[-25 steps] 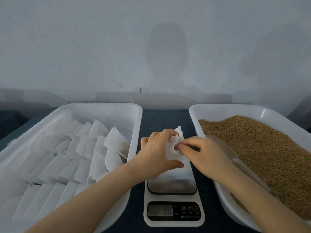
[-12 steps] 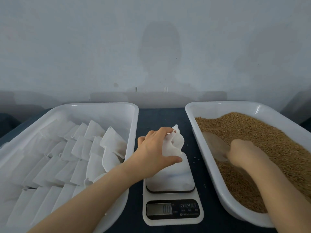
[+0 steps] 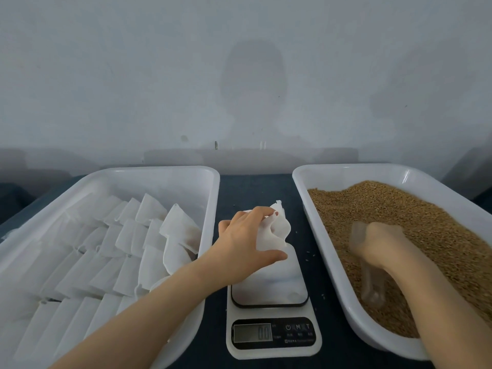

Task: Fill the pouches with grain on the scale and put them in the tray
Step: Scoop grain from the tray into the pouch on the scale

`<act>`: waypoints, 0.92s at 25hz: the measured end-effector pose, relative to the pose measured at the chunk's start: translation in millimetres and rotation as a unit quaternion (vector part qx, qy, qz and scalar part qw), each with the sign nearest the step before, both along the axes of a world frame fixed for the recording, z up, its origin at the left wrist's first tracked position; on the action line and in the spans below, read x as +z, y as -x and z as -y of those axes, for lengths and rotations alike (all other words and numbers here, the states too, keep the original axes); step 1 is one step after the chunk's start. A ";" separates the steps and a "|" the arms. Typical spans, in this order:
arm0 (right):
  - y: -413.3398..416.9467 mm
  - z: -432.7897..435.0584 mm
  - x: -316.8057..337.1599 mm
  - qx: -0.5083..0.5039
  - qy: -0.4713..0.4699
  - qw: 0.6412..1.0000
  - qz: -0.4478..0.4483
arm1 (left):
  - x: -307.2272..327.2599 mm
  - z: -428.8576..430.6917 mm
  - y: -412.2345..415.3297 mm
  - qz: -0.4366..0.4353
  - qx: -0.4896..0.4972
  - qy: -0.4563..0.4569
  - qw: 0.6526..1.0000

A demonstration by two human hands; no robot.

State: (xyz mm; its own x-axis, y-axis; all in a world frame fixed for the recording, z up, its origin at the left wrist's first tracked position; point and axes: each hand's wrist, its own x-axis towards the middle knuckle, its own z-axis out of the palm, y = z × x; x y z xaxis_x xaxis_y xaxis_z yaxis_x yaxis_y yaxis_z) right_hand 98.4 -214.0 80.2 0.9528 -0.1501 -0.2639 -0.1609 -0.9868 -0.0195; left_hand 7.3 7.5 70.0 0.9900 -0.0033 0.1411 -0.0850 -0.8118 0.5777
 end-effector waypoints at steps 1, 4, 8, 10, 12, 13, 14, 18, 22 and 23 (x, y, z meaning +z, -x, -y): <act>-1.0 0.5 0.8 -0.003 0.013 1.000 -0.023 | 0.1 0.0 -0.3 -0.001 0.000 -0.002 1.000; 1.3 4.5 3.4 0.004 0.040 0.999 -0.028 | -0.1 0.8 -0.8 -0.002 0.000 -0.007 1.000; 2.5 10.3 -1.3 -0.027 -0.017 0.998 0.051 | -1.0 0.0 -1.0 -0.002 0.003 -0.001 1.000; 1.5 13.2 -2.3 -0.044 -0.020 0.994 0.093 | -1.0 -0.1 -0.7 0.001 0.002 0.002 1.000; 0.4 15.0 -0.2 -0.073 0.000 0.992 0.106 | -1.2 0.0 -0.8 0.002 0.000 -0.001 1.000; 0.9 15.3 -0.6 -0.083 0.023 0.992 0.094 | -1.2 -0.1 -0.7 0.003 -0.002 -0.002 1.000; 0.8 14.8 -1.0 -0.087 0.044 0.993 0.072 | -1.3 -0.1 -0.5 0.007 -0.005 -0.003 1.000; 2.3 5.0 -5.8 -0.059 0.016 0.998 -0.007 | -0.4 0.9 1.4 0.011 -0.017 -0.001 1.000; 7.5 -1.8 -2.6 0.025 -0.075 0.996 -0.036 | 0.7 1.5 1.6 0.000 -0.015 -0.007 1.000; 9.0 -1.9 -1.6 0.032 -0.104 0.993 -0.039 | 1.1 1.5 1.5 -0.004 -0.014 -0.008 1.000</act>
